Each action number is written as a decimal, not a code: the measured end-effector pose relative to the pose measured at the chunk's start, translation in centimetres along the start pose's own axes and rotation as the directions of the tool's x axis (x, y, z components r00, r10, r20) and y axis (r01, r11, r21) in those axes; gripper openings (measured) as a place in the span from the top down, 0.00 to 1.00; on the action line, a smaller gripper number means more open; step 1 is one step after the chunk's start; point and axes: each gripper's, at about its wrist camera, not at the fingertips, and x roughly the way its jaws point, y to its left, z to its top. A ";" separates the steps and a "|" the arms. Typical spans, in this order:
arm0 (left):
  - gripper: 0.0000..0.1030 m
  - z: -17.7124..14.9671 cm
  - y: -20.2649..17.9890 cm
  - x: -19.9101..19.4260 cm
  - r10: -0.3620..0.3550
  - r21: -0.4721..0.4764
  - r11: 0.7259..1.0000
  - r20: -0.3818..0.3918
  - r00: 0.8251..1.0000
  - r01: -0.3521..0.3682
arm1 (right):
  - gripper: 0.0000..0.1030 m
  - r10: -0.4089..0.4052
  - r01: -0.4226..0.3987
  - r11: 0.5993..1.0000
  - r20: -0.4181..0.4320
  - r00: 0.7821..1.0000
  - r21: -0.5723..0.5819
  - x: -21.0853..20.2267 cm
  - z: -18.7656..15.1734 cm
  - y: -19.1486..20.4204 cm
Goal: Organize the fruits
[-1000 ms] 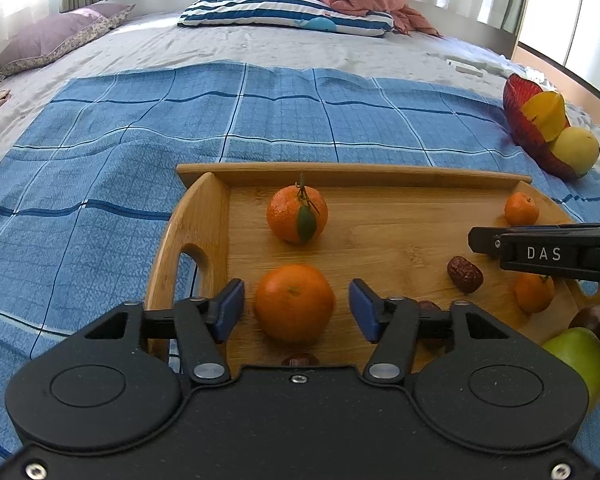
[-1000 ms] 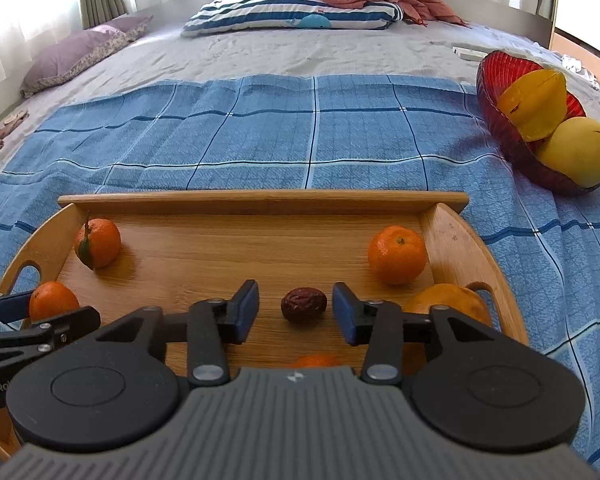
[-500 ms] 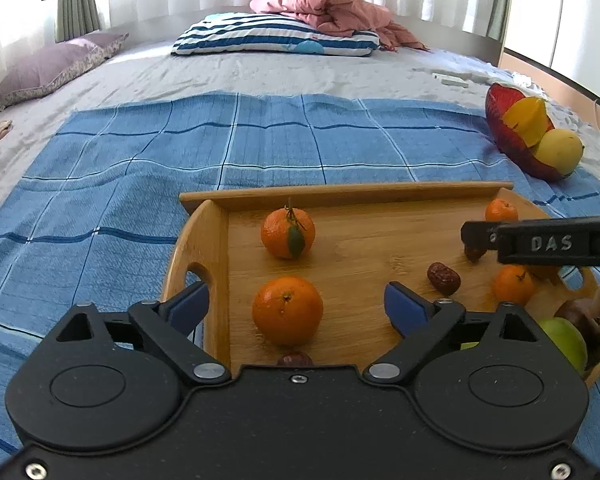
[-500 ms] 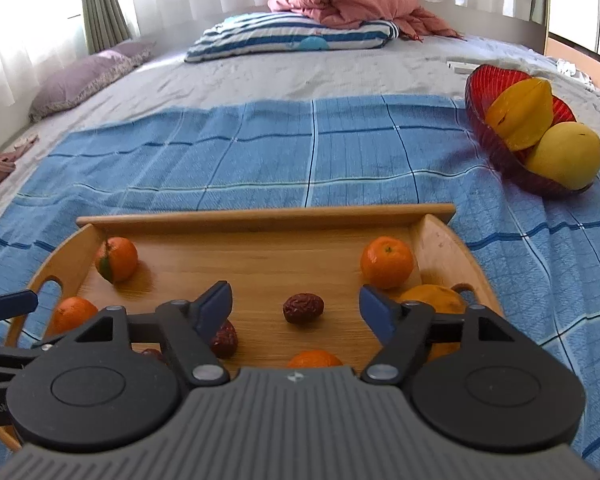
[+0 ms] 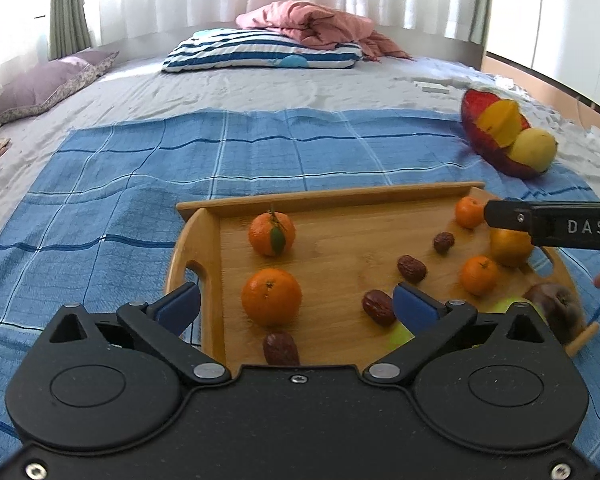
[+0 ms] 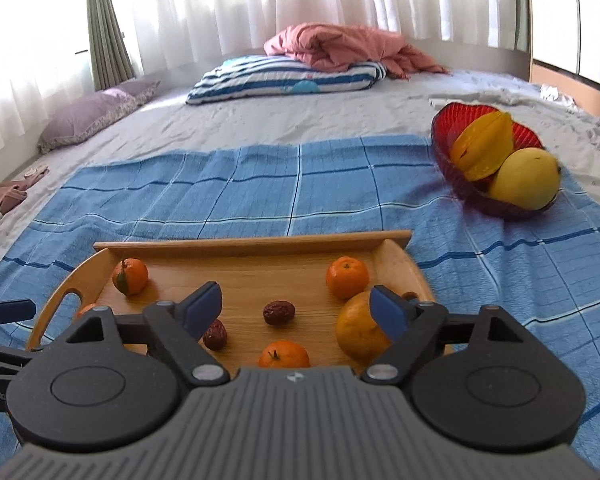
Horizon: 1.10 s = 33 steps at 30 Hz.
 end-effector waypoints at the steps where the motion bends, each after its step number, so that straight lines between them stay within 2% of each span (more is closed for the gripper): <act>1: 0.00 -0.1 -0.1 -0.3 -0.003 0.002 1.000 0.004 1.000 0.003 | 0.13 0.001 -0.001 1.000 0.007 1.000 0.002 -0.3 -0.1 0.0; 9: 0.00 -1.1 -0.9 -2.3 -0.026 -0.004 1.000 0.027 0.999 0.027 | 0.11 -0.004 0.004 1.000 0.056 0.998 -0.011 -2.0 -1.4 0.1; 16: 0.00 -2.5 -1.5 -3.9 -0.052 -0.004 0.999 0.038 0.998 0.052 | 0.05 0.014 -0.014 1.000 0.082 0.997 -0.002 -3.2 -2.7 0.0; 20: 0.00 -3.4 -1.7 -4.7 -0.042 -0.010 0.999 0.054 0.998 0.043 | 0.00 0.026 -0.027 1.000 0.104 0.994 0.015 -4.0 -3.4 -0.1; 33: 0.00 -5.4 -2.3 -7.0 -0.045 -0.032 0.998 0.084 0.995 0.048 | 0.00 0.031 -0.034 0.999 0.180 0.983 0.013 -6.8 -5.6 0.1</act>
